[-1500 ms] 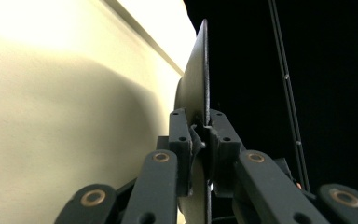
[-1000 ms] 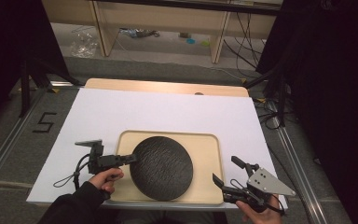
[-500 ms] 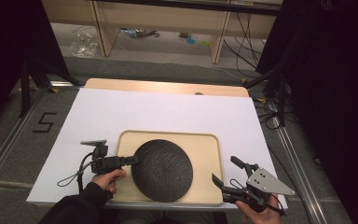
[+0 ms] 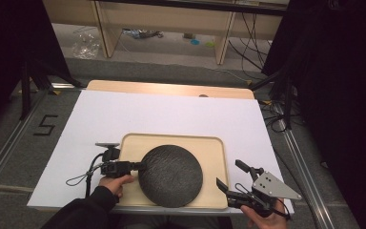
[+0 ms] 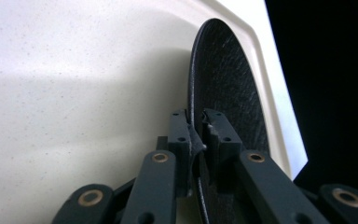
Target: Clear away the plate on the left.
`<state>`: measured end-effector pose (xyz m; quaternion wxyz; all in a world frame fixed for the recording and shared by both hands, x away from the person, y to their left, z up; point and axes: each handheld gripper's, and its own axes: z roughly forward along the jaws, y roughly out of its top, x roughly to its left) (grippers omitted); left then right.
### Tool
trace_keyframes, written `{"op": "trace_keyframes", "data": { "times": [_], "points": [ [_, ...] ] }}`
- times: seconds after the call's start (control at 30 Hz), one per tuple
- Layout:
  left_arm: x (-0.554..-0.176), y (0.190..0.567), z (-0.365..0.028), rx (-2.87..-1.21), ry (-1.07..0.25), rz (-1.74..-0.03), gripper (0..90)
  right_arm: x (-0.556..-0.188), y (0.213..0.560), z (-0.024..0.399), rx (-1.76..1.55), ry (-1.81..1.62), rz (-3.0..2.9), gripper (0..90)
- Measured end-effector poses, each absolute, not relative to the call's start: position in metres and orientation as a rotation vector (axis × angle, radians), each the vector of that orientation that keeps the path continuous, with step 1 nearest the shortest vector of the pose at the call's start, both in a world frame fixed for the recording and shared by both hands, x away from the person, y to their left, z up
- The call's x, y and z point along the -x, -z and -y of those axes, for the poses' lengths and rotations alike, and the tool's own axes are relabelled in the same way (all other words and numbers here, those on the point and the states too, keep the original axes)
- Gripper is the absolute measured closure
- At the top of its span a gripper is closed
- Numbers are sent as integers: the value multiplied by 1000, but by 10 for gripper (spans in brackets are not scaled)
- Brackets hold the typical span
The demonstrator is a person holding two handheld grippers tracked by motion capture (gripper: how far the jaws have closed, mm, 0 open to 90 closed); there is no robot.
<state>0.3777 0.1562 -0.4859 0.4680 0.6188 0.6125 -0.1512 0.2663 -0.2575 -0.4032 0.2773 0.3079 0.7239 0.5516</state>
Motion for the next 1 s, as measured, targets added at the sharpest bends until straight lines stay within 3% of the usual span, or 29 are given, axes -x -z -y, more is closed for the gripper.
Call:
{"op": "trace_keyframes", "data": {
  "times": [0.27, 0.67, 0.87, 1.0],
  "points": [
    [-385, 493, -154, -1575, 396, -1523, 736, -267, 404, 258, -829, -1478, -1946, 188],
    [-387, 487, -159, -1609, 325, -1505, 680, -266, 404, 258, -835, -1476, -1953, 188],
    [-386, 470, -157, -1767, 126, -1472, 526, -266, 404, 258, -826, -1475, -1951, 189],
    [-384, 460, -161, -1808, 87, -1426, 450, -266, 404, 258, -829, -1472, -1953, 189]
  ]
}}
